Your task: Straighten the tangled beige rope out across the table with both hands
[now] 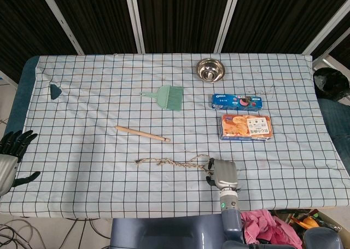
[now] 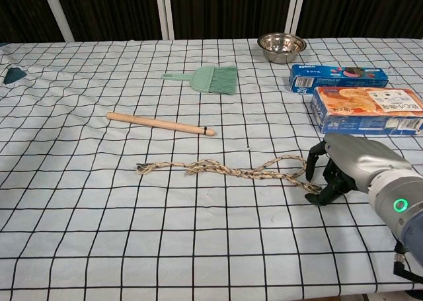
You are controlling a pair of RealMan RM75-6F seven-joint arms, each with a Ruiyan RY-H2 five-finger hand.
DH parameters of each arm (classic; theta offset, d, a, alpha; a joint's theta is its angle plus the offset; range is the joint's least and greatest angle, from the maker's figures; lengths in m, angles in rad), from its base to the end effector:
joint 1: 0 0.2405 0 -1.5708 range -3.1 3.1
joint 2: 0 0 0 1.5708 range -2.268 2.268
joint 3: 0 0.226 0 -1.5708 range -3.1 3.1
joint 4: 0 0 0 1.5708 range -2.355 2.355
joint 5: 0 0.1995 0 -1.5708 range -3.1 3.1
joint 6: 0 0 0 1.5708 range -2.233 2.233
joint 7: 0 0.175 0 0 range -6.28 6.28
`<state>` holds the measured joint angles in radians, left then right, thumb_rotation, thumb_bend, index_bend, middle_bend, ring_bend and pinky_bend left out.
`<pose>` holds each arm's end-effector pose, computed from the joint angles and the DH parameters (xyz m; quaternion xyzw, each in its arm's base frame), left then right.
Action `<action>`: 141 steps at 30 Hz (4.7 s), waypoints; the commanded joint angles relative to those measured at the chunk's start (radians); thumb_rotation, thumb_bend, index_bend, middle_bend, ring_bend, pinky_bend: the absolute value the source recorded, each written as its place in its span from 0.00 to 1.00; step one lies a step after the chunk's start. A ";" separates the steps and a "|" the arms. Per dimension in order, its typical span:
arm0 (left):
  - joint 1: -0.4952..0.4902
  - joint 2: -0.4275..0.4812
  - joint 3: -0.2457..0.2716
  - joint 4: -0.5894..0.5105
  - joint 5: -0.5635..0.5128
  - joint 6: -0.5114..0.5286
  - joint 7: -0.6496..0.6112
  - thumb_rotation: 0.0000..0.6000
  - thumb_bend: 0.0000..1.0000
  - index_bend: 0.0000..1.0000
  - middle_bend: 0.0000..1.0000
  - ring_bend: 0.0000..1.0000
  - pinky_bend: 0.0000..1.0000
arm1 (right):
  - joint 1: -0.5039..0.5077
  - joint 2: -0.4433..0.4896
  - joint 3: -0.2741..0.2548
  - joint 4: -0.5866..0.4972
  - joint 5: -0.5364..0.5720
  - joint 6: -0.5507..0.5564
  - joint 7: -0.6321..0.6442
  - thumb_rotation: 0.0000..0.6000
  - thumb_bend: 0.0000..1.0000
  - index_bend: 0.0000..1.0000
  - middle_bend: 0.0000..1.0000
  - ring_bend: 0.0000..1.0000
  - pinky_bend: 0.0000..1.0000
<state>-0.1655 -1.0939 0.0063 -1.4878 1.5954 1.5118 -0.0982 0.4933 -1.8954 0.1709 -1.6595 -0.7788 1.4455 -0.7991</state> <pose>-0.2763 0.2219 0.1632 -0.6490 -0.3362 -0.4021 0.5514 -0.1413 -0.2571 -0.0611 0.6054 -0.5245 0.2782 0.5301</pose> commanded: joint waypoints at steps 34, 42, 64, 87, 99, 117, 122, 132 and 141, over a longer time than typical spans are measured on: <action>0.011 0.004 -0.022 -0.008 -0.029 -0.008 0.011 1.00 0.07 0.11 0.06 0.00 0.02 | 0.014 -0.063 0.047 0.059 0.019 -0.017 -0.030 1.00 0.35 0.55 0.90 1.00 1.00; 0.012 0.004 -0.024 -0.012 -0.033 -0.012 0.018 1.00 0.07 0.11 0.06 0.00 0.02 | 0.013 -0.061 0.050 0.059 0.026 -0.026 -0.035 1.00 0.38 0.56 0.90 1.00 1.00; -0.036 0.023 -0.021 -0.025 0.004 -0.082 -0.013 1.00 0.13 0.16 0.21 0.13 0.11 | 0.017 -0.042 0.051 0.064 0.016 -0.055 -0.037 1.00 0.46 0.66 0.92 1.00 1.00; -0.719 -0.046 -0.215 -0.247 -0.598 -0.897 0.422 1.00 0.17 0.24 0.42 0.35 0.29 | 0.012 -0.025 0.043 0.051 -0.001 -0.060 -0.013 1.00 0.46 0.66 0.93 1.00 1.00; -0.903 -0.251 -0.125 -0.266 -0.862 -0.768 0.636 1.00 0.17 0.26 0.48 0.40 0.32 | 0.014 -0.061 0.032 0.093 -0.015 -0.056 -0.021 1.00 0.46 0.66 0.93 1.00 1.00; -0.930 -0.424 -0.032 -0.245 -0.928 -0.542 0.855 1.00 0.17 0.32 0.95 0.87 0.77 | 0.005 -0.071 0.027 0.118 -0.020 -0.064 -0.022 1.00 0.46 0.66 0.93 1.00 1.00; -0.944 -0.482 -0.039 -0.219 -1.000 -0.490 0.921 1.00 0.17 0.34 0.99 0.90 0.79 | 0.003 -0.074 0.023 0.118 -0.028 -0.068 -0.019 1.00 0.46 0.66 0.93 1.00 1.00; -0.949 -0.550 -0.042 -0.199 -1.081 -0.402 1.006 1.00 0.21 0.39 1.00 0.91 0.80 | -0.008 -0.074 0.026 0.143 -0.032 -0.079 0.006 1.00 0.46 0.66 0.93 1.00 1.00; -0.947 -0.546 -0.046 -0.203 -1.177 -0.422 1.040 1.00 0.21 0.41 0.99 0.90 0.80 | -0.020 -0.067 0.022 0.137 -0.064 -0.072 0.038 1.00 0.46 0.66 0.93 1.00 1.00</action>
<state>-1.1128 -1.6420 -0.0375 -1.6948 0.4272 1.1042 0.9396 0.4742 -1.9629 0.1940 -1.5218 -0.8416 1.3722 -0.7614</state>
